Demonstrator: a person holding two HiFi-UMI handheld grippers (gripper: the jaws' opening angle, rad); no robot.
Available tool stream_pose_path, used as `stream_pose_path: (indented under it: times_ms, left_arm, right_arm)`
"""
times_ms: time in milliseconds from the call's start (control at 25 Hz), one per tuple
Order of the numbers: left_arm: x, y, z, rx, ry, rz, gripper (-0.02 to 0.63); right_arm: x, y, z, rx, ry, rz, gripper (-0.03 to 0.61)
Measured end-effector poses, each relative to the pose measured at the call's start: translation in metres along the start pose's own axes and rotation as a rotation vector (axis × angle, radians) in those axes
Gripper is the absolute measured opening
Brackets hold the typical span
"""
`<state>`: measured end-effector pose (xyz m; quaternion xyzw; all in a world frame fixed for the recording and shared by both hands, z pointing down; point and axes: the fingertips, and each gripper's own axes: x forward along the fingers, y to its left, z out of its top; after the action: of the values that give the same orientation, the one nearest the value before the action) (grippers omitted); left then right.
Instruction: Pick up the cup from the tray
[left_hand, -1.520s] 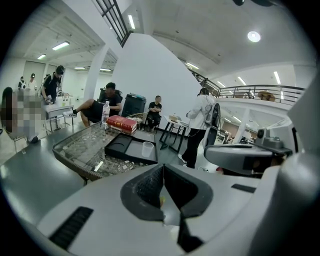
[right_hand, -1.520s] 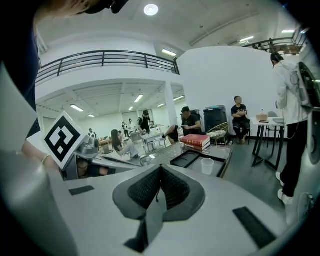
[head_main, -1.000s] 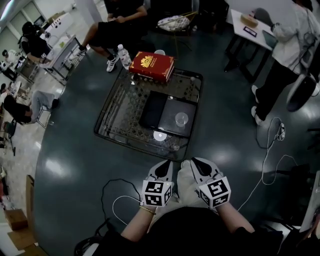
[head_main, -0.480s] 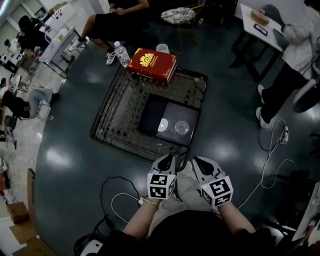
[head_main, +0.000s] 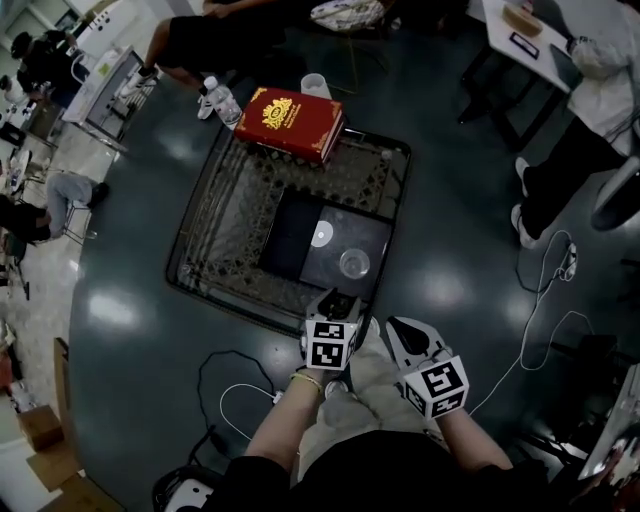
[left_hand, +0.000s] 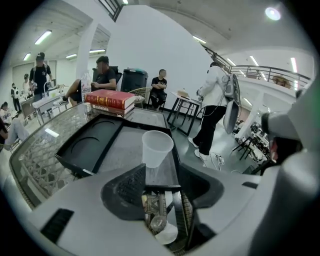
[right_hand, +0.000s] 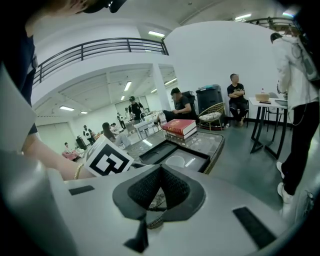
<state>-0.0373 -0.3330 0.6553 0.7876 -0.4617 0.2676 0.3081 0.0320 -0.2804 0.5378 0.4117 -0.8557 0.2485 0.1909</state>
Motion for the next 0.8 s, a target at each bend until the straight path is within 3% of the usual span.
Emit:
stream_pose_path:
  times_ms: [200,360,680,800]
  left_arm:
    - [0.034,0.005,0.005,0.053,0.088,0.014,0.276]
    - [0.055,0.006,0.011,0.072,0.124,0.012,0.303]
    - [0.078,0.014,0.009,0.056,0.189,0.063,0.304]
    - [0.078,0.018,0.012,0.064,0.179,0.085,0.268]
  right_arm:
    - [0.002,-0.011,-0.001,0.023,0.012,-0.005,0.012]
    - [0.005,-0.019,-0.003,0.035,0.019,-0.001,0.012]
    - [0.002,-0.024,-0.014,0.056,0.039,0.011,0.011]
    - [-0.001,-0.025,-0.017,0.06,0.041,0.007,0.011]
